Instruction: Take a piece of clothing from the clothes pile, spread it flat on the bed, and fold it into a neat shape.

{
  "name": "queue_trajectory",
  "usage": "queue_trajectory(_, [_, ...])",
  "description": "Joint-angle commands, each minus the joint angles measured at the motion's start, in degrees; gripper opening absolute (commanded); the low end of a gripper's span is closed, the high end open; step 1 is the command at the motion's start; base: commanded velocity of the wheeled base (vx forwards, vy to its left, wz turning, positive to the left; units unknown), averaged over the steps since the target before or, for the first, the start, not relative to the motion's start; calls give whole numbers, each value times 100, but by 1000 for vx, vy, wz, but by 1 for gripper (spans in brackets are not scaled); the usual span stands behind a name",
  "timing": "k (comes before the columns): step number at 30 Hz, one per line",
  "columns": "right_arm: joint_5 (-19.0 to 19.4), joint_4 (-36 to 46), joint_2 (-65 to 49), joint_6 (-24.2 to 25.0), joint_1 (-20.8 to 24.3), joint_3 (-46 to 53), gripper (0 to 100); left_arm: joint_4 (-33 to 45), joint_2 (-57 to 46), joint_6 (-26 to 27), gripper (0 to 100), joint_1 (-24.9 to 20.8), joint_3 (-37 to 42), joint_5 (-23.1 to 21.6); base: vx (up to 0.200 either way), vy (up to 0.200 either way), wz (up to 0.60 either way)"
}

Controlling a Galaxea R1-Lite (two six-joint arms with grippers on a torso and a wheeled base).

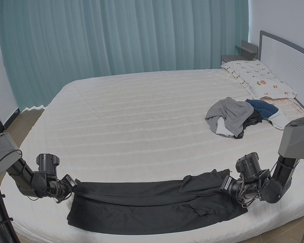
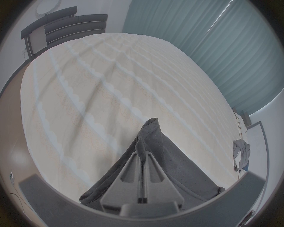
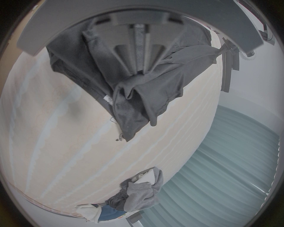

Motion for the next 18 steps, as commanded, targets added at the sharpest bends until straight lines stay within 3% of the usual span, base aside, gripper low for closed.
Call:
queue_trajectory(1, [1, 140, -61, 1, -116, -170, 0, 6, -45, -3, 0, 1, -69, 3, 0, 0, 0])
queue_trajectory(13, [9, 237, -386, 1, -257, -1049, 0, 102, -159, -135, 0, -8, -780, 20, 0, 0, 0])
queue_trajectory(18, [18, 149, -351, 36, -547, -1787, 0, 23, -256, -777, 0, -8, -1229, 12, 0, 0, 0])
